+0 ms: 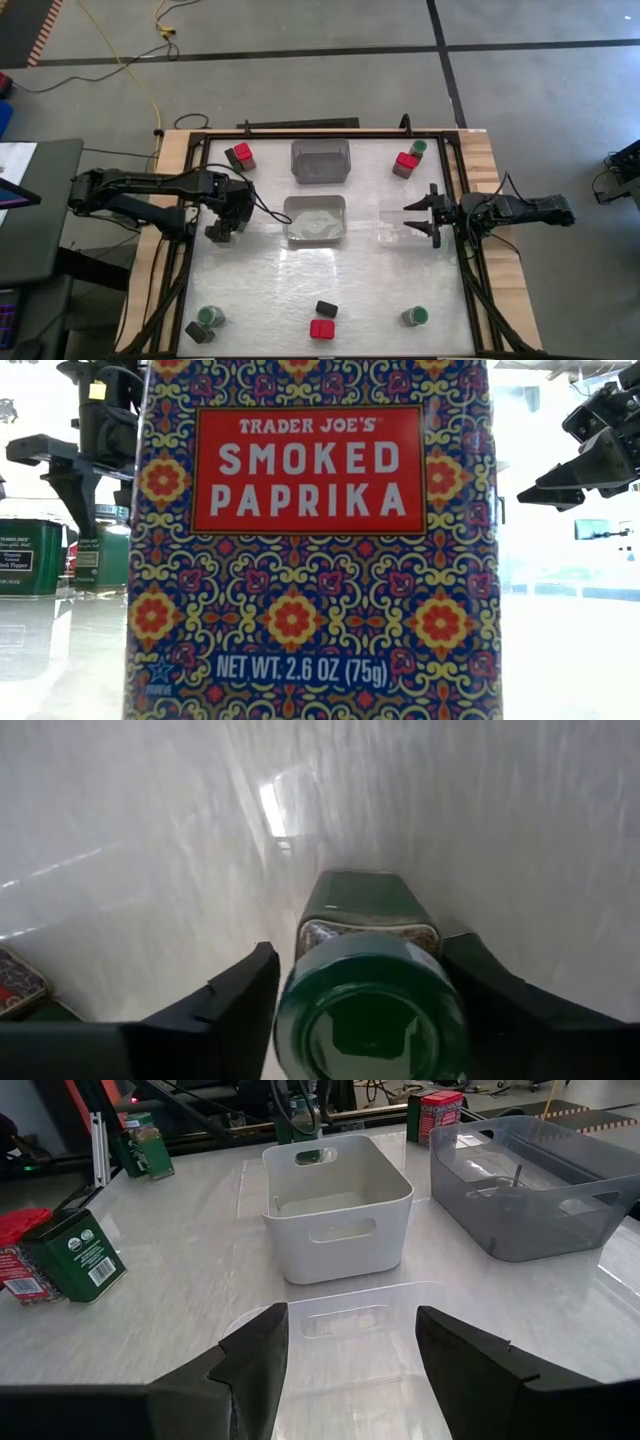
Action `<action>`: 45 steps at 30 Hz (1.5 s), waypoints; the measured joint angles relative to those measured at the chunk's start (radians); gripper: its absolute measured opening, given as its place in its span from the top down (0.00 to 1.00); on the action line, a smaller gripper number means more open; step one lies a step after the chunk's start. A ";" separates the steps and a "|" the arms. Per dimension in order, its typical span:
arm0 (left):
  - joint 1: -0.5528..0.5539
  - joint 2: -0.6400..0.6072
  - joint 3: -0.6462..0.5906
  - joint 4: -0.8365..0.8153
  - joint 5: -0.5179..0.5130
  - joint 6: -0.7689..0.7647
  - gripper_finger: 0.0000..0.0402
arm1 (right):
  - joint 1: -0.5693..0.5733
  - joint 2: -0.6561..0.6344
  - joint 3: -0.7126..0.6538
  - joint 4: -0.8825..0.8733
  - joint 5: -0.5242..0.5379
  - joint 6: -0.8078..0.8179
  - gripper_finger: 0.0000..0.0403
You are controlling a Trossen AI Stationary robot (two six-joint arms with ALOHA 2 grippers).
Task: Sort spices by type
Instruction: Put the green spice bottle into the gray bin
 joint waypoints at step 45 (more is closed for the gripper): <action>-0.015 0.006 0.231 -0.075 0.015 -0.677 0.51 | 0.000 0.000 0.000 0.000 0.000 0.000 0.38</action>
